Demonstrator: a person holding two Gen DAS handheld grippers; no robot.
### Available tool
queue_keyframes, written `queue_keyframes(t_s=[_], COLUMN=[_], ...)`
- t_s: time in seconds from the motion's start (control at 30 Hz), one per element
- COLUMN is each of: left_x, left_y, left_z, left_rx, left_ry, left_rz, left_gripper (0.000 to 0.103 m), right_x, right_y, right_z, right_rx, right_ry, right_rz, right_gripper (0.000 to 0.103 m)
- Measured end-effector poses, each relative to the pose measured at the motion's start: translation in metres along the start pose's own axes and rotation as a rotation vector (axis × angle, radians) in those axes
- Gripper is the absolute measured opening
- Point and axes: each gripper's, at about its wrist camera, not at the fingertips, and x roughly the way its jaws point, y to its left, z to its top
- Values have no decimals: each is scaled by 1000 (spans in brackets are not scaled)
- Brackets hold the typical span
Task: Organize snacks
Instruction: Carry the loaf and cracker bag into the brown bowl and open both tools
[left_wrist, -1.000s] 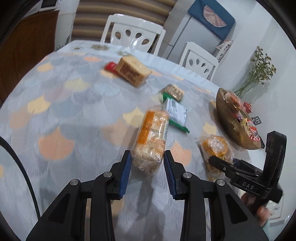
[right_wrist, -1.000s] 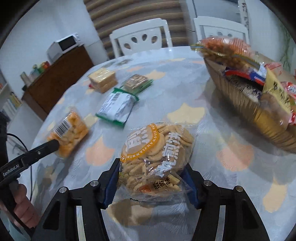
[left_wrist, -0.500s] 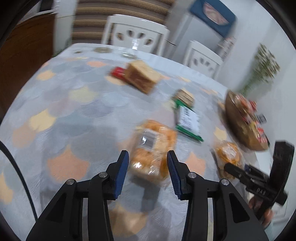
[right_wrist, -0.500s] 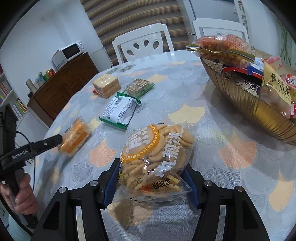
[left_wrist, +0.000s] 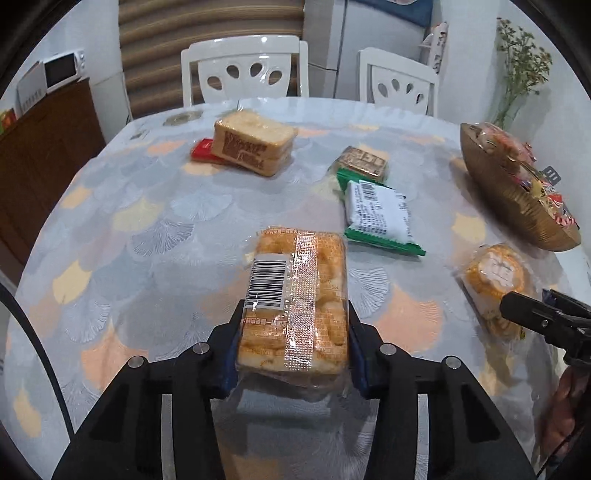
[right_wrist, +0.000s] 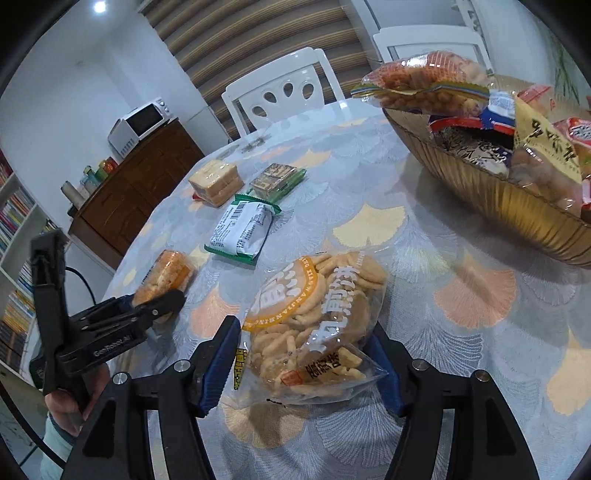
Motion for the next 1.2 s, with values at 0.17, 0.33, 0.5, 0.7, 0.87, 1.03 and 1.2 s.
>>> queue_keyframes(t_s=[0.17, 0.33, 0.5, 0.7, 0.87, 1.03, 1.2], left_x=[-5, -6, -10, -20, -47, -58, -58], left_y=[3, 12, 11, 2, -28, -82, -145], left_z=[0, 0, -1, 4, 25, 64, 105], left_rx=[-8, -51, -60, -50, -14, 62, 146], left_ry=[-28, -32, -51, -56, -132, -175, -219], left_rz=[1, -22, -21, -12, -105, -225, -292], left_gripper=[44, 44, 44, 43, 43, 43, 43], right_x=[-5, 9, 3, -14, -49, -103, -146], right_y=[17, 18, 22, 23, 19, 9, -34], right_z=[-3, 1, -3, -6, -10, 8, 50], right_rx=[-75, -81, -104, -104, -67, -67, 16], right_ry=[-50, 7, -34, -78, -118, -253, -365], right_rz=[-107, -186, -187, -132, -67, -120, -243], right_gripper=[93, 92, 64, 62, 61, 61, 61])
